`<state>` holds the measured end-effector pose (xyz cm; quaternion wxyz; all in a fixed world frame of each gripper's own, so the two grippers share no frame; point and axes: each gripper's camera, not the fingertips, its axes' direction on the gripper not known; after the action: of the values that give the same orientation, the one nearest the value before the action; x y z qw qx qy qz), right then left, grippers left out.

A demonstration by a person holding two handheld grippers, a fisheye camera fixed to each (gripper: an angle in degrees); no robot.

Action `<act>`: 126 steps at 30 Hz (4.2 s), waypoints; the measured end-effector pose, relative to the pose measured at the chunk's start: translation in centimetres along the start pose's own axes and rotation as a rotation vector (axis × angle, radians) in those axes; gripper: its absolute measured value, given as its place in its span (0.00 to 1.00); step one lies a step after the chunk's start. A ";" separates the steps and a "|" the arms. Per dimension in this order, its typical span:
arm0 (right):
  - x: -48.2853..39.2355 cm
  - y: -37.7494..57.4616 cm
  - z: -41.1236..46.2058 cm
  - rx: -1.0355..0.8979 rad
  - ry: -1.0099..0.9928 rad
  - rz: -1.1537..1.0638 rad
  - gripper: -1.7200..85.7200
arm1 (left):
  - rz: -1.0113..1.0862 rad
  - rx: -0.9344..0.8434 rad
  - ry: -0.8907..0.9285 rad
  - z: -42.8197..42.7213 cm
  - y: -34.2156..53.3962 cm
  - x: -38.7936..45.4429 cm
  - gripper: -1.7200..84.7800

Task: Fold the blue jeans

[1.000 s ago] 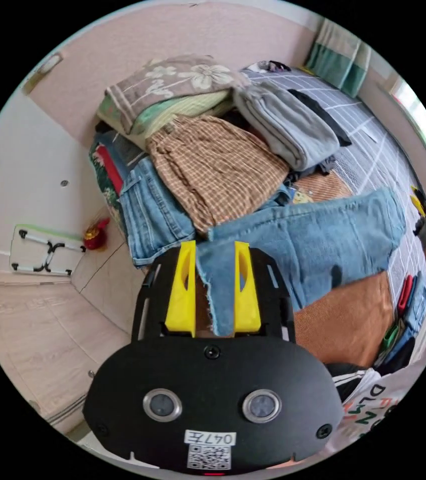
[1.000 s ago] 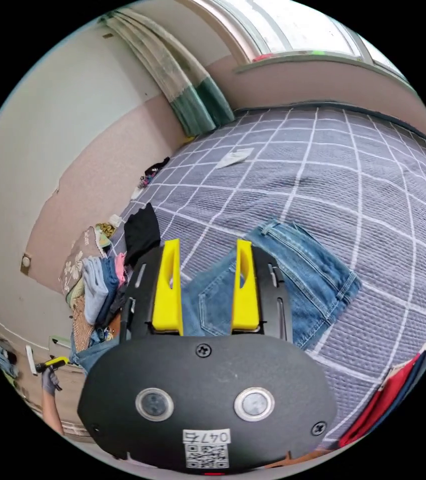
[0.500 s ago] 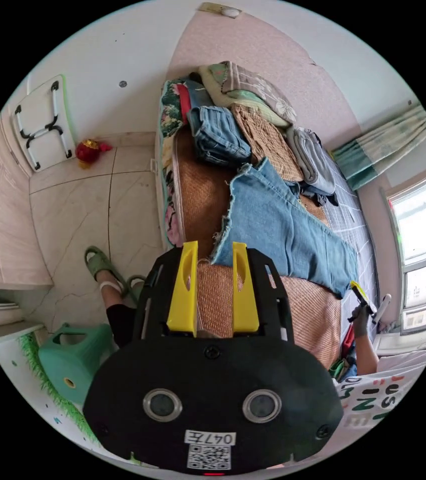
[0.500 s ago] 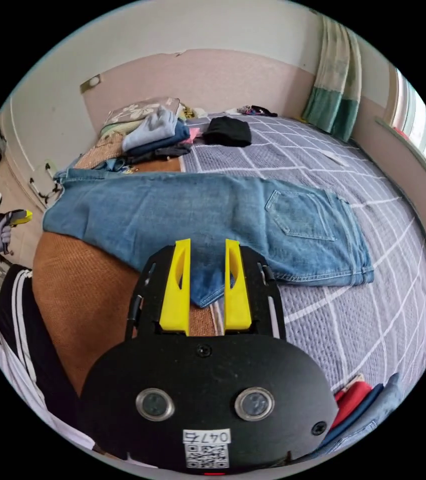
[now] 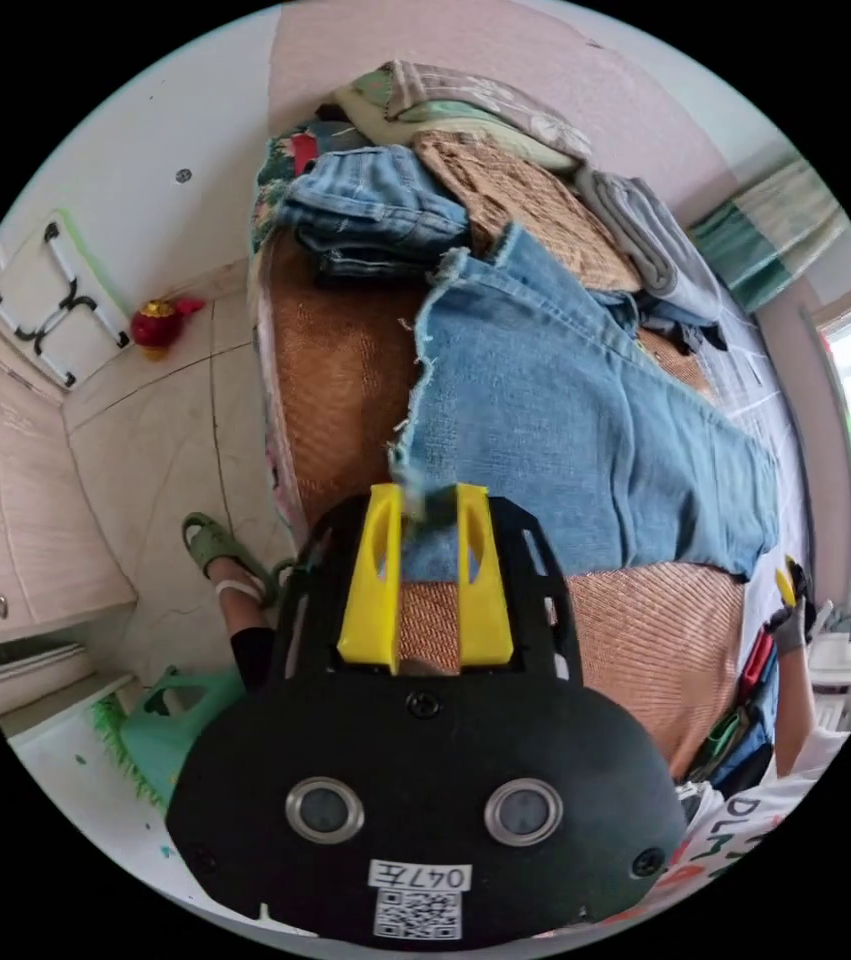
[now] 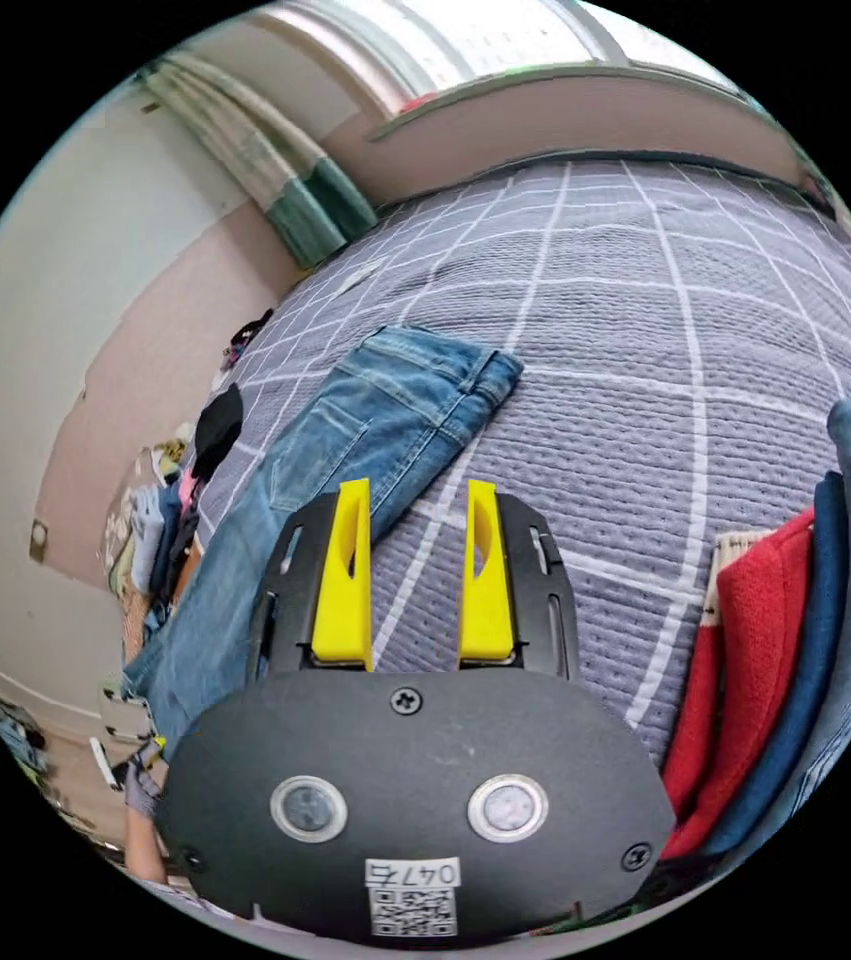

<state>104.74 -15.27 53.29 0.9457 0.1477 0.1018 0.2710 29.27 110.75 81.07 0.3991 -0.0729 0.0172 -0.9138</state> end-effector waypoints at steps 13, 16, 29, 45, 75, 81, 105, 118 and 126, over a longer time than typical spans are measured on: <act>-0.5 -10.6 1.1 -0.148 -0.183 0.292 0.02 | 0.143 0.000 0.064 -3.0 -3.9 7.0 0.02; -2.1 -13.1 -2.6 -0.198 -0.234 0.209 0.02 | 0.154 -0.033 0.138 -5.4 -5.8 7.7 0.01; -9.9 -15.6 -18.4 -0.266 0.432 -0.257 0.14 | 0.299 -0.291 -0.035 -3.2 -3.5 19.6 0.10; -52.8 -10.0 -6.7 -0.663 -0.490 -1.640 0.04 | 0.706 0.077 -0.018 -13.5 -13.0 39.6 0.08; -65.0 -19.3 -16.5 -0.918 -0.230 -1.697 0.02 | 1.097 -0.201 -0.166 -15.7 -31.7 64.7 0.01; -66.4 -19.7 -22.9 -0.772 -0.221 -1.676 0.01 | 1.094 -0.169 -0.171 -19.0 -33.7 66.2 0.01; -65.7 -16.0 -27.7 -0.662 -0.031 -1.472 0.01 | 0.883 -0.149 -0.141 -19.6 -35.3 58.2 0.02; -60.8 -12.6 -25.7 -0.542 -0.002 -1.298 0.09 | 0.367 0.014 -0.060 -28.7 -26.2 38.6 0.12; -61.8 -4.6 -26.4 -0.469 -0.310 -1.457 0.08 | 0.058 -0.082 0.087 -28.3 -9.7 24.9 0.14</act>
<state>48.34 -46.56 34.01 0.8951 -0.1242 -0.0200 -0.4278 1.34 98.34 56.88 0.4209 -0.0488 0.0738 -0.9028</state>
